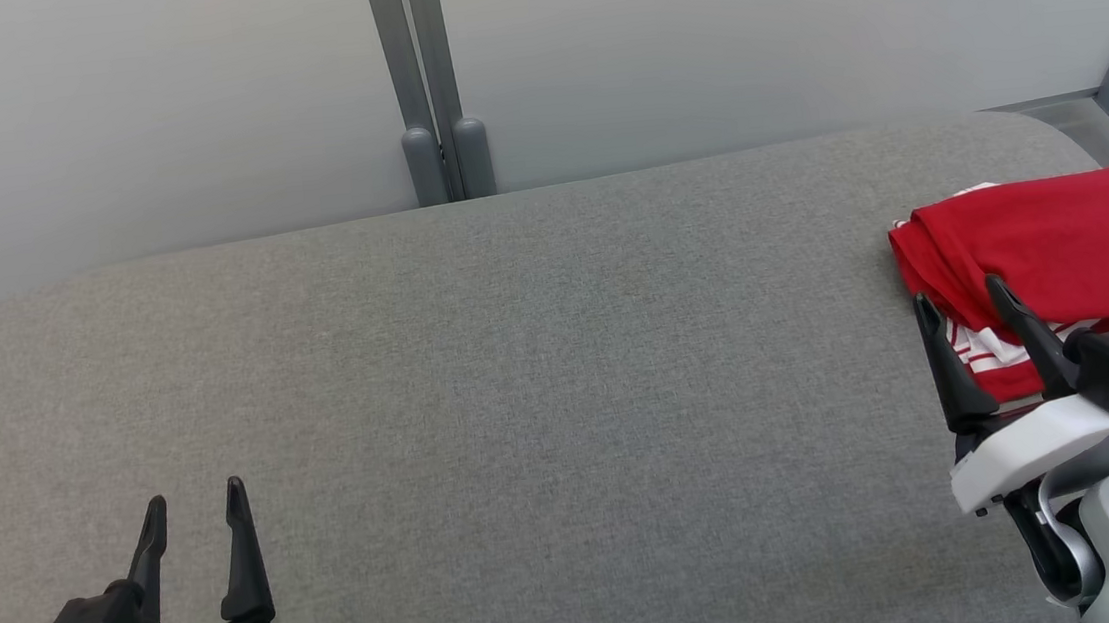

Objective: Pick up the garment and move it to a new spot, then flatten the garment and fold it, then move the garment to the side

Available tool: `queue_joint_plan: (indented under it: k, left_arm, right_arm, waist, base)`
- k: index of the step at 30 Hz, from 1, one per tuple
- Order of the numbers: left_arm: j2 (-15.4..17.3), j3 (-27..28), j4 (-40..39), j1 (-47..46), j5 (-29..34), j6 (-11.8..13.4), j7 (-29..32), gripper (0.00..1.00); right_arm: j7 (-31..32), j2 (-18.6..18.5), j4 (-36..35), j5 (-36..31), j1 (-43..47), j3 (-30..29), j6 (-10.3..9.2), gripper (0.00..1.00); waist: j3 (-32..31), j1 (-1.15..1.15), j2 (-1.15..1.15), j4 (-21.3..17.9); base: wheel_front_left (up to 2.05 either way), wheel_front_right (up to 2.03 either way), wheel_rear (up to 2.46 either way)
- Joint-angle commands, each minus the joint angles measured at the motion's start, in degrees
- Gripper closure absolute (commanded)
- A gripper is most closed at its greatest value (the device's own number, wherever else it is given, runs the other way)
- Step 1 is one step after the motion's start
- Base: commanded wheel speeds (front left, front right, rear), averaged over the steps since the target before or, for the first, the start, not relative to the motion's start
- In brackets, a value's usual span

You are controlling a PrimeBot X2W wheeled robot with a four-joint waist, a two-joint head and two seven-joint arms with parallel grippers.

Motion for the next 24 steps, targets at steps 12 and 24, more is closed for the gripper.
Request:
queue_joint_plan:
  k: [12,24]
  left_arm:
    - [-1.6,1.9,1.5,-1.1,3.0,-1.9,-0.2,0.0]
    - [-2.9,2.7,4.0,0.0,1.9,-2.6,1.0,1.0]
  right_arm:
    - [-0.2,1.2,0.8,-0.6,1.6,0.0,-0.02,0.0]
    - [0.6,2.2,2.1,1.3,2.1,0.2,0.0,1.0]
  waist:
    - [-0.5,0.0,0.0,0.3]
    - [-0.4,0.0,0.0,0.3]
  base:
    - [0.0,0.0,0.0]
    - [0.0,0.0,0.0]
